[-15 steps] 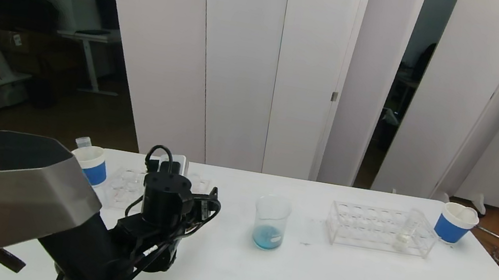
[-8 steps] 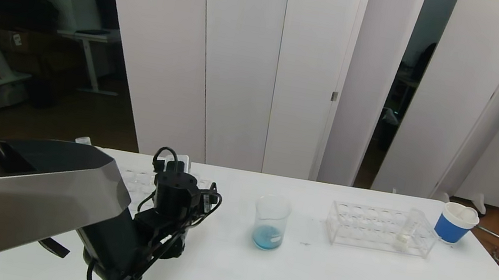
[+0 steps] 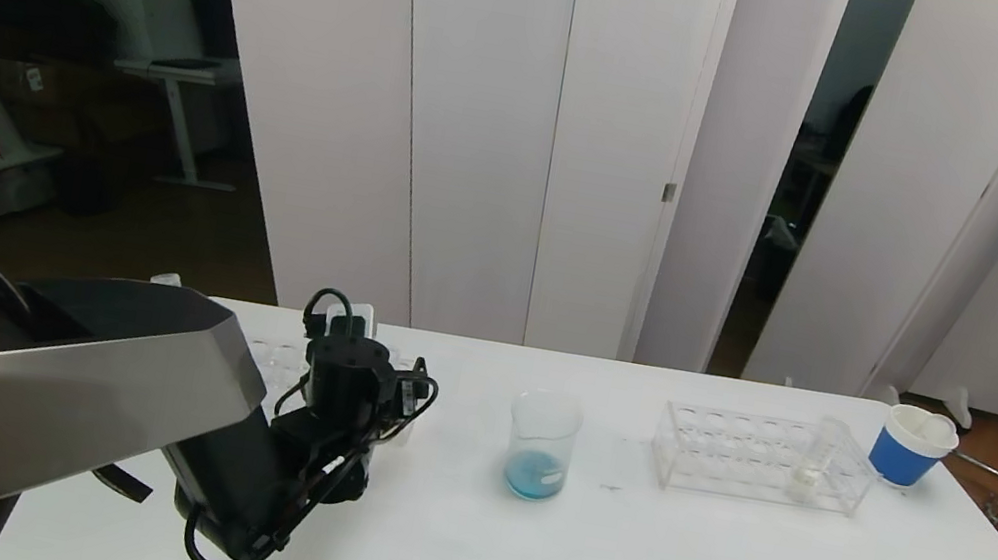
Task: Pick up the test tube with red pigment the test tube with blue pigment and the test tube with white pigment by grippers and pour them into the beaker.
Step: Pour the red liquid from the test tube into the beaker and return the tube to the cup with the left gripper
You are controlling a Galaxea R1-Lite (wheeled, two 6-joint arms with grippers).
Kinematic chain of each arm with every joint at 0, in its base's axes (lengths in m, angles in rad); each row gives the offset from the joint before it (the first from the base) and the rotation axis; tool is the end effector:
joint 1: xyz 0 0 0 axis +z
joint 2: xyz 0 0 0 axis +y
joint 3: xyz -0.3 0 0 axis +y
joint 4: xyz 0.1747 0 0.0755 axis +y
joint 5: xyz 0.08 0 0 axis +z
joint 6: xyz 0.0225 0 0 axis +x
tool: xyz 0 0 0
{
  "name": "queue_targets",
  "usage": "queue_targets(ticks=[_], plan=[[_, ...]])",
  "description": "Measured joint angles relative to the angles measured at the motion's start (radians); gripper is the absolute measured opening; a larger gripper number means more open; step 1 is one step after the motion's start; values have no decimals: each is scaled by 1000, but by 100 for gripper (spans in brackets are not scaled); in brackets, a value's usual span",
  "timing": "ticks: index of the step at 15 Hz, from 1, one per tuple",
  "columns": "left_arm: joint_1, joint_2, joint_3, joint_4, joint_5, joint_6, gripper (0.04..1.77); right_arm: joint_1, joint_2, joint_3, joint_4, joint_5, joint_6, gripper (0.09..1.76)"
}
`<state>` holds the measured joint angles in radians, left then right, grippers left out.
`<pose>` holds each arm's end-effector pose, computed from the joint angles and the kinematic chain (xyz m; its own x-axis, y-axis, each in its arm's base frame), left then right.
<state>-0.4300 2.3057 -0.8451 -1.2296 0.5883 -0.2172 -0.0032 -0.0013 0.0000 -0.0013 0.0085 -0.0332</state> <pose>0.3611 -0.1519 0.0346 0.9674 0.1669 -0.1905 -0.1857 0.9789 -0.0857 -0.0229 0.0003 0.0756 1.0000 0.0053 0.0026 -0.0052 0.9994 -0.0332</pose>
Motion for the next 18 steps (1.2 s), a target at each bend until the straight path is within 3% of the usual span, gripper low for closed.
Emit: queue_targets(ticks=[2, 3, 5, 6, 7, 8, 10, 18], plan=[[5, 5, -4, 7, -4, 0, 166, 0, 0, 0, 0, 0, 0, 175], [6, 8, -5, 11, -8, 0, 145, 0, 0, 0, 0, 0, 0, 175], [3, 15, -9, 14, -21, 0, 58, 0, 0, 0, 0, 0, 0, 175], [4, 16, -8, 13, -24, 0, 42, 0, 0, 0, 0, 0, 0, 175], [5, 17, -6, 13, -32, 0, 47, 0, 0, 0, 0, 0, 0, 175], [5, 19, -4, 14, -36, -1, 69, -1, 0, 0, 0, 0, 0, 175], [5, 19, -5, 16, -42, 1, 57, 0, 0, 0, 0, 0, 0, 175], [2, 20, -6, 17, -41, 18, 57, 0, 0, 0, 0, 0, 0, 175]])
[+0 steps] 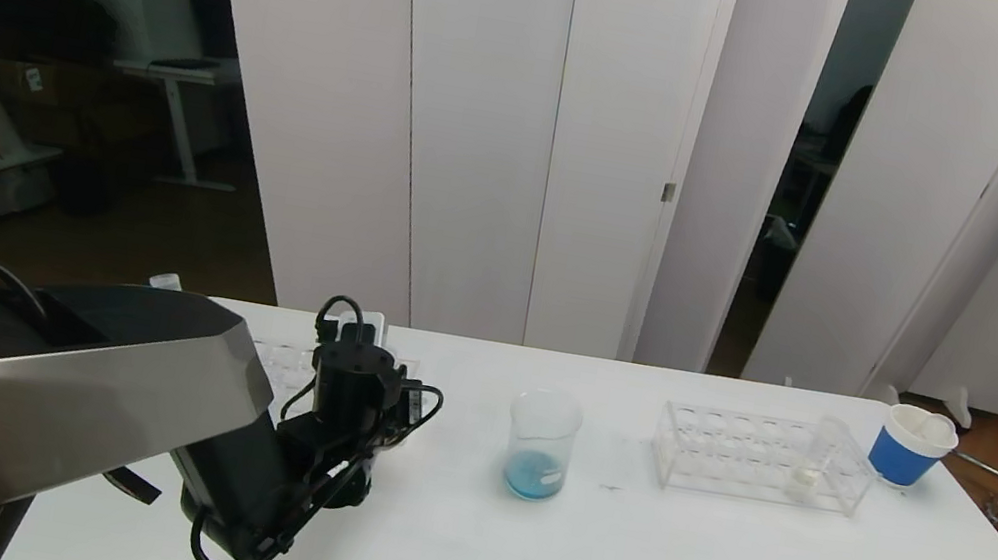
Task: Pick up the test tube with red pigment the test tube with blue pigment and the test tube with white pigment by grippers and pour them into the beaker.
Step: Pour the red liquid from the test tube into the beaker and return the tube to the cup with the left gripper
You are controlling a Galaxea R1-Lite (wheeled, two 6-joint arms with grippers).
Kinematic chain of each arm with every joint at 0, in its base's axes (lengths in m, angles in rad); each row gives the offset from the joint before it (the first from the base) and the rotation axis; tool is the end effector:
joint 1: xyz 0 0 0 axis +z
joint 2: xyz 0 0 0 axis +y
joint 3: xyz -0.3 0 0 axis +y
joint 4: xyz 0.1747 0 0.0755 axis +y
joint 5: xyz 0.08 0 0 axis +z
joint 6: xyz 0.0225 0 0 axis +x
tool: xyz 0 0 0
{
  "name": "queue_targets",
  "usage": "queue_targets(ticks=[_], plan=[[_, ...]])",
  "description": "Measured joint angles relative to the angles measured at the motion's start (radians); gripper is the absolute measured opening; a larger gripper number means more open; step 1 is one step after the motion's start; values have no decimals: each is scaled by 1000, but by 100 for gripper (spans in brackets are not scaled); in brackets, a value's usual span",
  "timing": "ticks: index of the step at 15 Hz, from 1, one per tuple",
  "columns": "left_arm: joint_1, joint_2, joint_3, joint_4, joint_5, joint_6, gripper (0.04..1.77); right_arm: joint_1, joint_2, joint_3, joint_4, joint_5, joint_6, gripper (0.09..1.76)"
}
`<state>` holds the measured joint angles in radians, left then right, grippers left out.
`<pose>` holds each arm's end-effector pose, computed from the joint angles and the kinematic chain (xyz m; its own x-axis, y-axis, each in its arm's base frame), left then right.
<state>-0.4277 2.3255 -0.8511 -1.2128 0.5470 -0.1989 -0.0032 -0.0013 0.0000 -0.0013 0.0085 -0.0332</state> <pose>0.3628 -0.1525 0.0263 0.9665 0.1311 -0.2209 -0.1474 0.9873 -0.0590 -0.0229 0.0003 0.0756 1.0000 0.0053 0.0026 -0.0052 0.9994 -0.0332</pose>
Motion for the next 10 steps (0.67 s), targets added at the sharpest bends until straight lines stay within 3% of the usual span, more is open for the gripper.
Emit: queue_targets(ticks=[10], plan=[[-5, -54, 0, 4, -15, 47, 57, 0, 0, 0, 0, 0, 0, 175]])
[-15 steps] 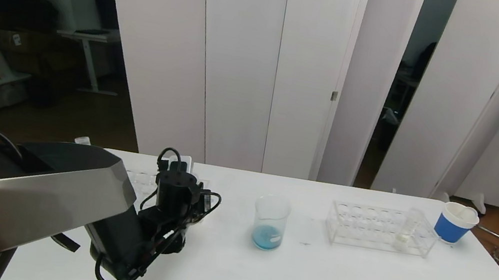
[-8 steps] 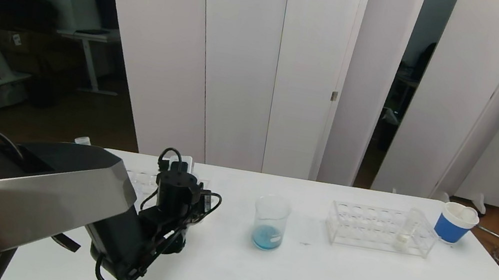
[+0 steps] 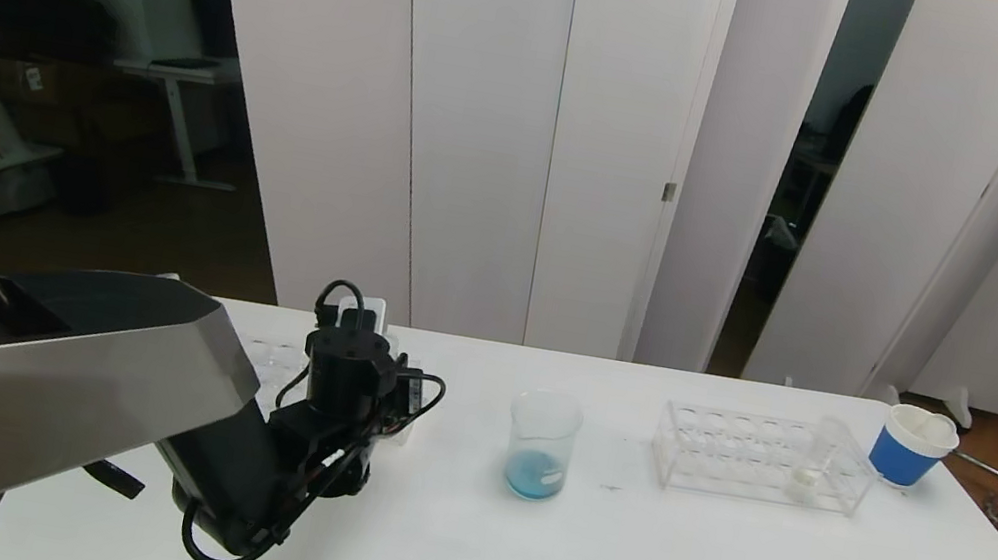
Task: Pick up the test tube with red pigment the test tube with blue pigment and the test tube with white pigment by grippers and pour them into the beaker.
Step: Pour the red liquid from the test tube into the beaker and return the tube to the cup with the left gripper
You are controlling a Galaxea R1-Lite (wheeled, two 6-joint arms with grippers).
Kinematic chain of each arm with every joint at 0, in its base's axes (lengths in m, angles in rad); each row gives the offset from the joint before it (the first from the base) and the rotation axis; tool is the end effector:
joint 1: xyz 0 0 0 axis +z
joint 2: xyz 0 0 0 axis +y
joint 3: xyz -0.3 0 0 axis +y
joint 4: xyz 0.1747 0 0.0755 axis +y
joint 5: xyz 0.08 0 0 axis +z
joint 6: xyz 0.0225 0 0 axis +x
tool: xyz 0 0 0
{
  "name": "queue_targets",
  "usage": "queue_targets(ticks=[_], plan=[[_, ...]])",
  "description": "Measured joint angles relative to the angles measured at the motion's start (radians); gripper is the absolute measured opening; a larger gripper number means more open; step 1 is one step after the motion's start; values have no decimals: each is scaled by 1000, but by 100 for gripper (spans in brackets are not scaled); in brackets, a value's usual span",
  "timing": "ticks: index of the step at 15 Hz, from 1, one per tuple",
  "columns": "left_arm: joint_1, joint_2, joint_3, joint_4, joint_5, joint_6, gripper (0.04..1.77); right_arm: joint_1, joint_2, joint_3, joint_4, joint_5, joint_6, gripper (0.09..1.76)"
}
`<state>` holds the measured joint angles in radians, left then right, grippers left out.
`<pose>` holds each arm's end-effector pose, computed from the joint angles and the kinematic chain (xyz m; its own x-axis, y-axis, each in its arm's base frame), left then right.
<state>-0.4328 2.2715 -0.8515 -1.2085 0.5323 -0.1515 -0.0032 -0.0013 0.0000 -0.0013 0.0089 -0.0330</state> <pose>0.3602 -0.1538 0.0471 0.9776 0.1074 -0.1809 -0.1168 0.9923 -0.0422 -0.0229 0.0003 0.0756 1.0000 0.0057 0.0026 -0.0056 0.9994 -0.0330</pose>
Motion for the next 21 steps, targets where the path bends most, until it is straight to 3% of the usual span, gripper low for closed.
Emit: queue_targets(ticks=[4, 7, 10, 13, 21], plan=[[-2, -64, -8, 5, -36, 37, 57, 0, 0, 0, 0, 0, 0, 175], [9, -131, -70, 125, -56, 70, 57, 0, 0, 0, 0, 0, 0, 175], [17, -192, -175, 212, -113, 80, 57, 0, 0, 0, 0, 0, 0, 175], [31, -230, -253, 259, -237, 149, 57, 0, 0, 0, 0, 0, 0, 175], [51, -149, -398, 264, -745, 258, 57, 0, 0, 0, 0, 0, 0, 175]])
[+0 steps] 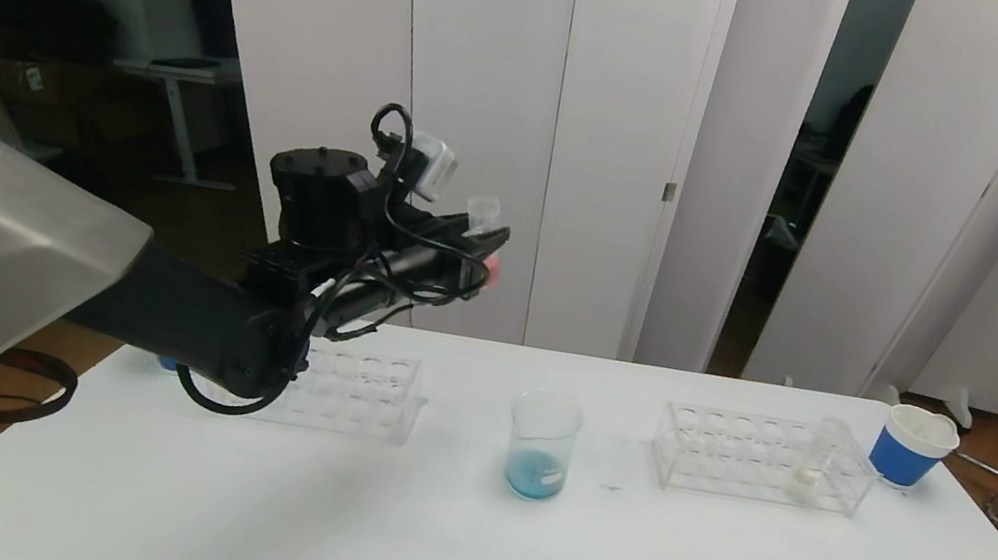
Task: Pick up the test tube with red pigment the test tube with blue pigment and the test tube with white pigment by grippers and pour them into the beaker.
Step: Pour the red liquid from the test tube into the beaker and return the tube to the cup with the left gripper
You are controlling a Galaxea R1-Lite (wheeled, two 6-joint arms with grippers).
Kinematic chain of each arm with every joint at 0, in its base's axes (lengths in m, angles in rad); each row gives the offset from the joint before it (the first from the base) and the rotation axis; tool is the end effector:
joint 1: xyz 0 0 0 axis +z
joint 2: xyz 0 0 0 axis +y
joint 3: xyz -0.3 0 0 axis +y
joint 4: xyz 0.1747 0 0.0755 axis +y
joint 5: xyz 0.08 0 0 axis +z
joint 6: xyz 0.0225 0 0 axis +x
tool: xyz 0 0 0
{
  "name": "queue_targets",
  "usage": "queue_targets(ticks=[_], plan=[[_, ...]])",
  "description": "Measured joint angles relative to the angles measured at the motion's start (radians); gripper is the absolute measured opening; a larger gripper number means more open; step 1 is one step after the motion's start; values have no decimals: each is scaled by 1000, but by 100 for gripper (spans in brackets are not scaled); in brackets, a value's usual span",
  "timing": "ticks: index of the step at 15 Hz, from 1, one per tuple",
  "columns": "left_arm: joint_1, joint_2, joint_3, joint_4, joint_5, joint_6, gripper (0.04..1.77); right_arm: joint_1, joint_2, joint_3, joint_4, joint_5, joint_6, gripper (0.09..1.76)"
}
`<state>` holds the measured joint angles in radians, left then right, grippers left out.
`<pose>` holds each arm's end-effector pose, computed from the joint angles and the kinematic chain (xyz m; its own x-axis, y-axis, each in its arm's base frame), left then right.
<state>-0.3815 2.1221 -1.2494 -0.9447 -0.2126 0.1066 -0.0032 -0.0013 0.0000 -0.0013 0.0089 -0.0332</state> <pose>0.3964 -0.1641 0.1776 0.8263 -0.5588 0.0703 0.5490 0.8270 0.1212 -0.0229 0.0003 0.0756 1.0000 0.0057 0.0026 -0.0056 0.9994 -0.0332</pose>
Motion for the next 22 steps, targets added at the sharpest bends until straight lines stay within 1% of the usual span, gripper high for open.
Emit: queue_targets(ticks=[2, 3, 5, 7, 9, 10, 11, 13, 14, 16, 17, 19, 22], plan=[[4, 53, -25, 1, -77, 102, 57, 0, 0, 0, 0, 0, 0, 175], [8, 77, -35, 1, -132, 147, 57, 0, 0, 0, 0, 0, 0, 175], [11, 120, -52, 0, -235, 189, 57, 0, 0, 0, 0, 0, 0, 175], [14, 151, -79, 0, -263, 254, 57, 0, 0, 0, 0, 0, 0, 175], [15, 177, -97, -14, -288, 341, 57, 0, 0, 0, 0, 0, 0, 175], [15, 187, -101, -22, -325, 376, 57, 0, 0, 0, 0, 0, 0, 175], [15, 192, -101, -32, -349, 404, 57, 0, 0, 0, 0, 0, 0, 175], [14, 196, -100, -82, -362, 476, 57, 0, 0, 0, 0, 0, 0, 175], [11, 200, -98, -136, -363, 527, 57, 0, 0, 0, 0, 0, 0, 175], [4, 217, -96, -217, -363, 658, 57, 0, 0, 0, 0, 0, 0, 175], [4, 227, -92, -257, -363, 705, 57, 0, 0, 0, 0, 0, 0, 175], [5, 245, -76, -303, -363, 760, 57, 0, 0, 0, 0, 0, 0, 175], [7, 261, -45, -325, -363, 846, 57, 0, 0, 0, 0, 0, 0, 175]])
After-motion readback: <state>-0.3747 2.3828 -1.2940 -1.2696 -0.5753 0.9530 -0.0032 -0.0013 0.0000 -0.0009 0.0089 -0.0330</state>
